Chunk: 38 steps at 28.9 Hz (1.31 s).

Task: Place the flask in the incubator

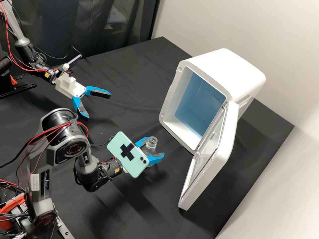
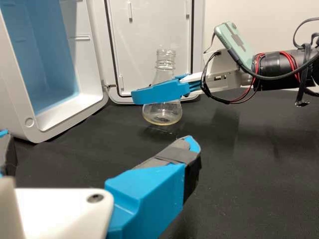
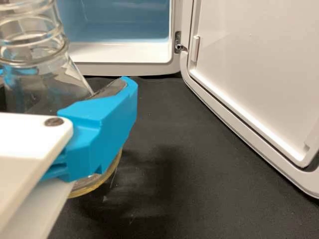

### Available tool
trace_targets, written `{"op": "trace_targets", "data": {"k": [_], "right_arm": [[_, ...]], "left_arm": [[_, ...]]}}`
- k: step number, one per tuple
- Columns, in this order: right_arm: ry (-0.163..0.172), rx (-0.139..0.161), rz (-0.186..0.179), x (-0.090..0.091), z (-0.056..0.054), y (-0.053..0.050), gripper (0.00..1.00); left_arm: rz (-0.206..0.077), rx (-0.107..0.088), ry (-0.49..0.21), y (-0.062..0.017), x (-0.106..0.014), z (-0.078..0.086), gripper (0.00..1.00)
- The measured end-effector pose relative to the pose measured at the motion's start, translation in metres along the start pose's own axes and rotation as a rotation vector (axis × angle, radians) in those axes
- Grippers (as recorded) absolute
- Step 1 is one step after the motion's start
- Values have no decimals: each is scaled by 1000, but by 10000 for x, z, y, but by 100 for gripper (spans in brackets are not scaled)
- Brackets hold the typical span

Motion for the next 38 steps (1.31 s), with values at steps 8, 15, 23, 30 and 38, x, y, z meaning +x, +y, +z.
{"op": "trace_targets", "data": {"k": [8,15,23,30,38], "right_arm": [[36,-11,-5,72,-87,-23,0],[59,-6,45,243,-193,72,0],[42,1,85,493,-332,209,0],[42,-14,126,759,-556,292,0],[4,-47,108,1079,-735,259,0]], "left_arm": [[0,-8,0,0,0,0,100],[0,-8,0,0,0,0,100],[0,-8,0,0,0,0,100],[0,-8,0,0,0,0,100],[0,-8,0,0,0,0,100]]}}
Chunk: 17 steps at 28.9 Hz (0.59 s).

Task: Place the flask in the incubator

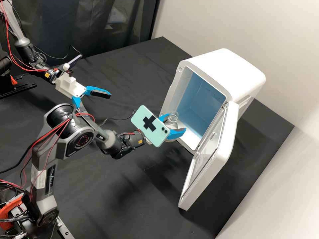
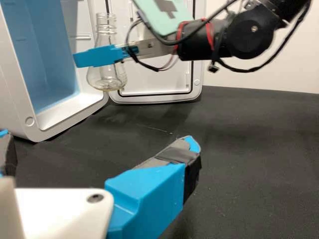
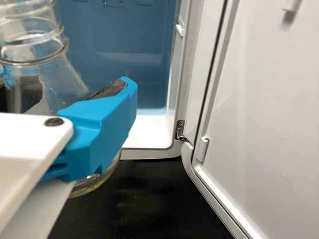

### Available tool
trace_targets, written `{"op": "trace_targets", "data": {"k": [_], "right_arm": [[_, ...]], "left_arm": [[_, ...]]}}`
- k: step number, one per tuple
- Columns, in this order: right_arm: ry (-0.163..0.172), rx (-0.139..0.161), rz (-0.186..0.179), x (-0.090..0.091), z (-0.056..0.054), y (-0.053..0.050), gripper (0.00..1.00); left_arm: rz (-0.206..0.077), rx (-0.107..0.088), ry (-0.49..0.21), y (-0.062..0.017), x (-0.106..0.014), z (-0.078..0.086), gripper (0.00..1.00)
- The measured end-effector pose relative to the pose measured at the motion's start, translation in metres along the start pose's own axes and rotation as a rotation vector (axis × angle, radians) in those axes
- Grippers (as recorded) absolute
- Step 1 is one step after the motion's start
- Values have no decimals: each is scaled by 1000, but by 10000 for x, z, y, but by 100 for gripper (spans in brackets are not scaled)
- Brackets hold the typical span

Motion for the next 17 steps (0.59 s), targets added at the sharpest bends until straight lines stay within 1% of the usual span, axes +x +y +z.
{"op": "trace_targets", "data": {"k": [5,6,8,10,13,14,17], "right_arm": [[-20,-6,12,148,-82,-37,0],[-36,-9,14,209,-110,-48,0],[-35,-23,16,259,-154,-66,0],[-42,-37,15,339,-188,-84,0],[-46,-53,7,414,-228,-102,0],[-46,-66,1,450,-242,-103,0],[-61,-63,10,508,-249,-92,0]], "left_arm": [[0,0,0,0,0,0,100],[-1,1,-6,-3,2,15,100],[-2,2,-10,-6,3,24,100],[-3,2,-12,-7,3,30,100],[-5,2,-13,-12,6,34,100],[-7,2,-15,-16,7,37,100],[-15,1,-16,-36,15,39,100]]}}
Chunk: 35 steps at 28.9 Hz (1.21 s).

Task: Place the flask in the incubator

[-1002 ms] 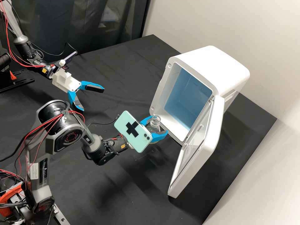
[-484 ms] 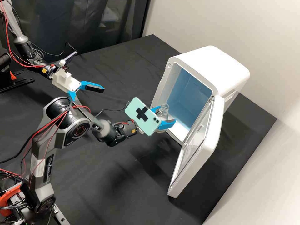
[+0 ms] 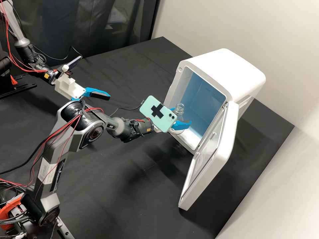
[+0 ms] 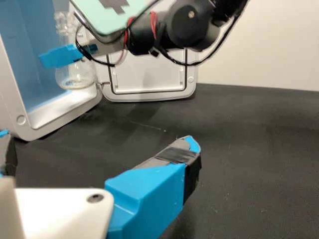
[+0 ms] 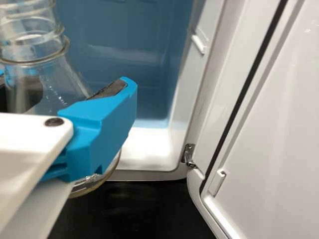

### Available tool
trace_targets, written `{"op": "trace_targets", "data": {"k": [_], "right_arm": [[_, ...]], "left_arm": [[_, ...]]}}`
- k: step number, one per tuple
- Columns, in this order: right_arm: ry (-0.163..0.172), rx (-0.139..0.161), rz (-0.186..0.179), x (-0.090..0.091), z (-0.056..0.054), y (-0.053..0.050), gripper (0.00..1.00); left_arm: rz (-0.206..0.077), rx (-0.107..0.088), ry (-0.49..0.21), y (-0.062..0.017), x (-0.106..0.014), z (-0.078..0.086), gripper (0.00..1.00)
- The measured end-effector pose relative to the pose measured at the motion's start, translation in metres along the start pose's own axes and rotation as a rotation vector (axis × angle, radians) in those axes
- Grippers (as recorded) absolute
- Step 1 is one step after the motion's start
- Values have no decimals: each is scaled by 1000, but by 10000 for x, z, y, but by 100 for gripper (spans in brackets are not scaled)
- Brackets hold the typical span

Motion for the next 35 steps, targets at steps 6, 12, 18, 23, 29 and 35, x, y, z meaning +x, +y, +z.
{"op": "trace_targets", "data": {"k": [6,12,18,23,29,35], "right_arm": [[-41,5,11,143,-25,24,0],[-63,5,24,308,-59,33,0],[-79,-16,14,454,-108,40,0],[-78,-33,-5,604,-176,41,0],[-90,-34,-12,734,-240,67,0],[-116,-47,-8,867,-269,78,0]], "left_arm": [[-5,0,-4,-12,5,9,100],[-15,-3,-7,-39,17,25,100],[-18,-2,-20,-47,21,60,100],[-18,-1,-21,-49,22,68,100],[-18,4,-19,-49,22,68,100],[-17,3,-17,-48,22,67,100]]}}
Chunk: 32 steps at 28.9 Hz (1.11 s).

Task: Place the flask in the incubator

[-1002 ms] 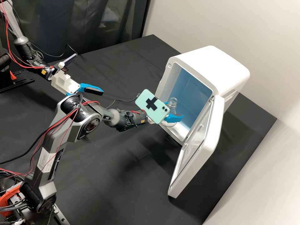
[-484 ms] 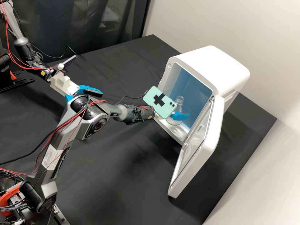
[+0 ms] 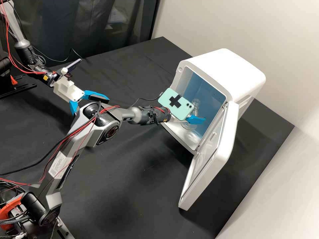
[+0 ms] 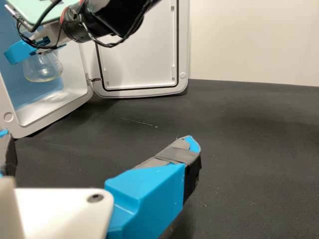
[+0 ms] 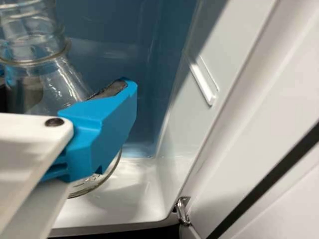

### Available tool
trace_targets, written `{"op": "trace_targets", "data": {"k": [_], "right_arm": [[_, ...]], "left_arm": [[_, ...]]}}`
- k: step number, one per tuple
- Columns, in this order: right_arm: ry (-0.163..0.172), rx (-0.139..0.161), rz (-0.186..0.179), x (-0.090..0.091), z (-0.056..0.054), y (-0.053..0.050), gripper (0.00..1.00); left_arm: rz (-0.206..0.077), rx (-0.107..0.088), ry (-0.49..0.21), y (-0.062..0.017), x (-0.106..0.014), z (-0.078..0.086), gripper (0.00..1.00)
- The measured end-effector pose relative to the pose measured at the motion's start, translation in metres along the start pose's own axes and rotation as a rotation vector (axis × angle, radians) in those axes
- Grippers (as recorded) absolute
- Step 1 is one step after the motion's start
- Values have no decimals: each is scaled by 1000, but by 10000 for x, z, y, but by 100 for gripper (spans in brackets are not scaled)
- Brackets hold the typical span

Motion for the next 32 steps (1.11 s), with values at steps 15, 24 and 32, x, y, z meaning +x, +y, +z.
{"op": "trace_targets", "data": {"k": [15,24,32], "right_arm": [[-44,-30,-14,270,-83,-10,0],[-55,-57,-40,312,-135,-133,0],[-42,-80,-61,291,-195,-216,0]], "left_arm": [[4,11,12,3,1,-7,100],[-2,10,13,-11,6,-11,100],[-3,9,13,-14,13,-12,100]]}}
